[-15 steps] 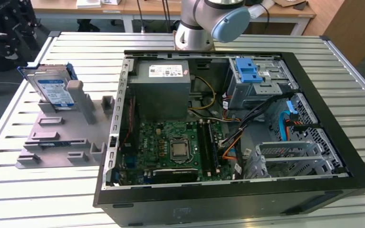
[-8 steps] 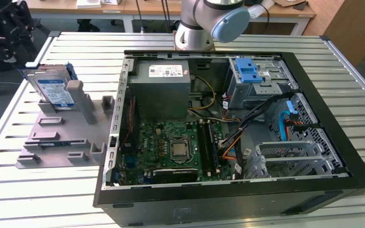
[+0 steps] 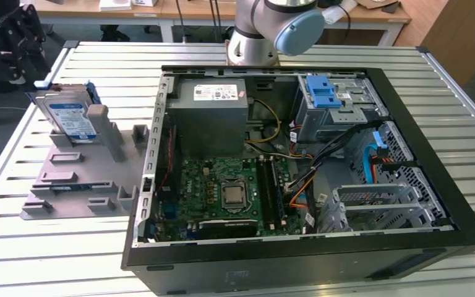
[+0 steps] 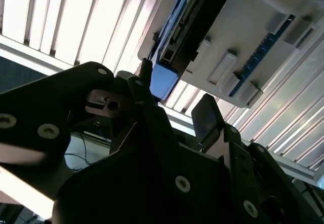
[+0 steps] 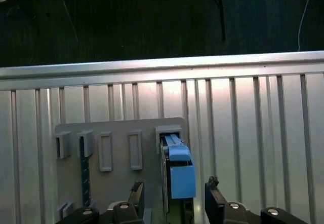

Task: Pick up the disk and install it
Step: 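Pick up the disk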

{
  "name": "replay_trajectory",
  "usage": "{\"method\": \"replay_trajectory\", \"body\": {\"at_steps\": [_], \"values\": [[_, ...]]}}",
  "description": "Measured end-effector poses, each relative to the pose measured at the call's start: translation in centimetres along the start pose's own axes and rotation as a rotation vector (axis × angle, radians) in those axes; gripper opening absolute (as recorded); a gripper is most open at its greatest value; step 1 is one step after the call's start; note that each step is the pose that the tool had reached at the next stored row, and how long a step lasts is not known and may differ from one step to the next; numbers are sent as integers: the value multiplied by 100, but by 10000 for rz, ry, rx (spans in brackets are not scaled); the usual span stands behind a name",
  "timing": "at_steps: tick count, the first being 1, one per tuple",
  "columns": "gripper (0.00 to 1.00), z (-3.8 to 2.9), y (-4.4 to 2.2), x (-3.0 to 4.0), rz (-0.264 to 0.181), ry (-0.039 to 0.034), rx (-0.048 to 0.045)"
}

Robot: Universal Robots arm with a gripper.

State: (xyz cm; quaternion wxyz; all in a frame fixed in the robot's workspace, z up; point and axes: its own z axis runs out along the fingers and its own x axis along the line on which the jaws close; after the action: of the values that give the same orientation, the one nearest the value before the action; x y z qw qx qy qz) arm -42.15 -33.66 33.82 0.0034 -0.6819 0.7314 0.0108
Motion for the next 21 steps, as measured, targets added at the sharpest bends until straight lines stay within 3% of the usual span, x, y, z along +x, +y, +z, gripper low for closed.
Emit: {"method": "replay_trajectory", "body": {"at_steps": [3,8,16,19,20,21], "values": [[59,55,27,-22,0,50,3],[59,117,47,-66,-1,66,6],[59,250,63,-69,-1,117,8],[57,259,63,-68,-1,119,6],[51,260,63,-68,-1,120,5],[51,261,63,-69,0,119,6]]}}
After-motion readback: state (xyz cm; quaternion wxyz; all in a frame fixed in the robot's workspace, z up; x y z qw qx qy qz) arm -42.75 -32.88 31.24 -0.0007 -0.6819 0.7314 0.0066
